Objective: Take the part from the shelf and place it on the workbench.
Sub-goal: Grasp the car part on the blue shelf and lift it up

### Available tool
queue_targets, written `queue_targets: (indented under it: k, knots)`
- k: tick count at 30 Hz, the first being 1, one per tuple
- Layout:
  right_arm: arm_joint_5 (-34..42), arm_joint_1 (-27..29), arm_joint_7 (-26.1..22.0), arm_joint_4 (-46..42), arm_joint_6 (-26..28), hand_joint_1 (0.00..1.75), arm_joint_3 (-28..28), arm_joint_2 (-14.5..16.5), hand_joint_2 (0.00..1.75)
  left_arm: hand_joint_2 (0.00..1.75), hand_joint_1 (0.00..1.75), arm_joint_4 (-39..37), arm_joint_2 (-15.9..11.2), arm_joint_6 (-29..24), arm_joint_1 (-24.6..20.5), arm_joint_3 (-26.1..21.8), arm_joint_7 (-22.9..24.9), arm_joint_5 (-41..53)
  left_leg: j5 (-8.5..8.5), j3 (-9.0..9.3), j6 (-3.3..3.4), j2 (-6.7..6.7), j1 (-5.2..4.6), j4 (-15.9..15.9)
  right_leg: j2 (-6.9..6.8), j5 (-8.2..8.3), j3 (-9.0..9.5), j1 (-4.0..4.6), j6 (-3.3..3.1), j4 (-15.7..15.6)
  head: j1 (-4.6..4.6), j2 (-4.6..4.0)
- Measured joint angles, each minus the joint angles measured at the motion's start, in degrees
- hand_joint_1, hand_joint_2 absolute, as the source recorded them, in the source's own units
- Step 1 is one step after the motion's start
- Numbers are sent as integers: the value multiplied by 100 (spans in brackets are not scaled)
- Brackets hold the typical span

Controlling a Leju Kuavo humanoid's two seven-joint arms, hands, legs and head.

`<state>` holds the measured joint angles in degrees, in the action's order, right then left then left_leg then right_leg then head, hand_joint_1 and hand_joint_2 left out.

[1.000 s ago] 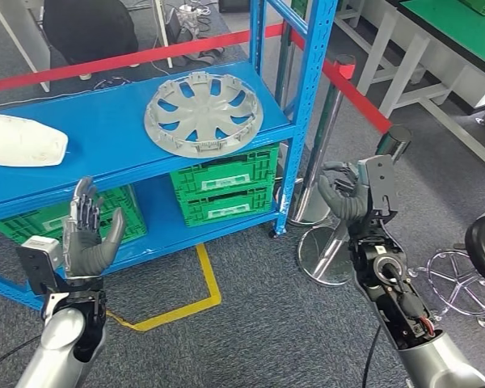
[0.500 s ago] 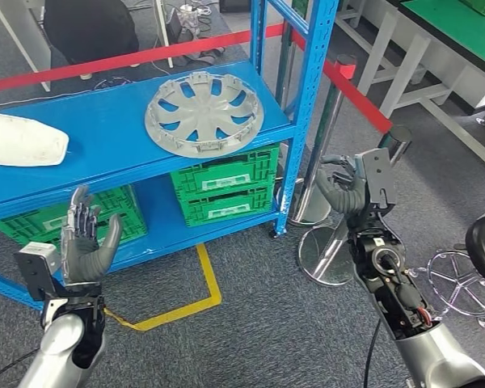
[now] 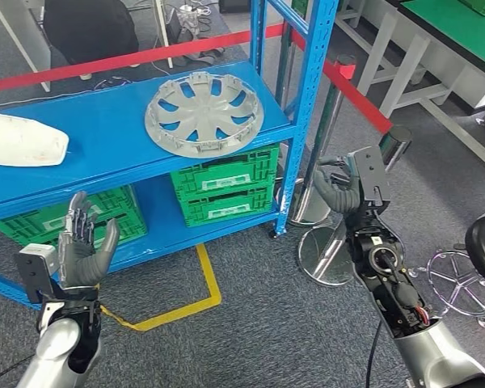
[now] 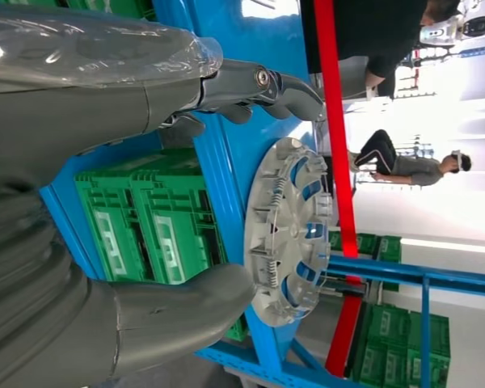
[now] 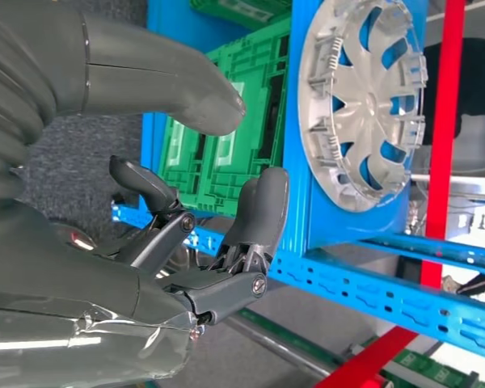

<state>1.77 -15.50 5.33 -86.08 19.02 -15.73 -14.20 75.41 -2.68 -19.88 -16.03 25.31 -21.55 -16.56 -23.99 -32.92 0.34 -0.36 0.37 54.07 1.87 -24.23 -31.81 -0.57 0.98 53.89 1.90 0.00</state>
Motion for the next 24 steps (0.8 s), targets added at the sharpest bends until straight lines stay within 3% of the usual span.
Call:
queue_targets:
  k: [24]
  knots:
    - [3,-26,153,-56,-67,175,-96,1,175,175,0,135,-23,48,10,0,80,9,-1,-1,1,-3,-6,6,-1,0,2,-3,1,-2,1,0]
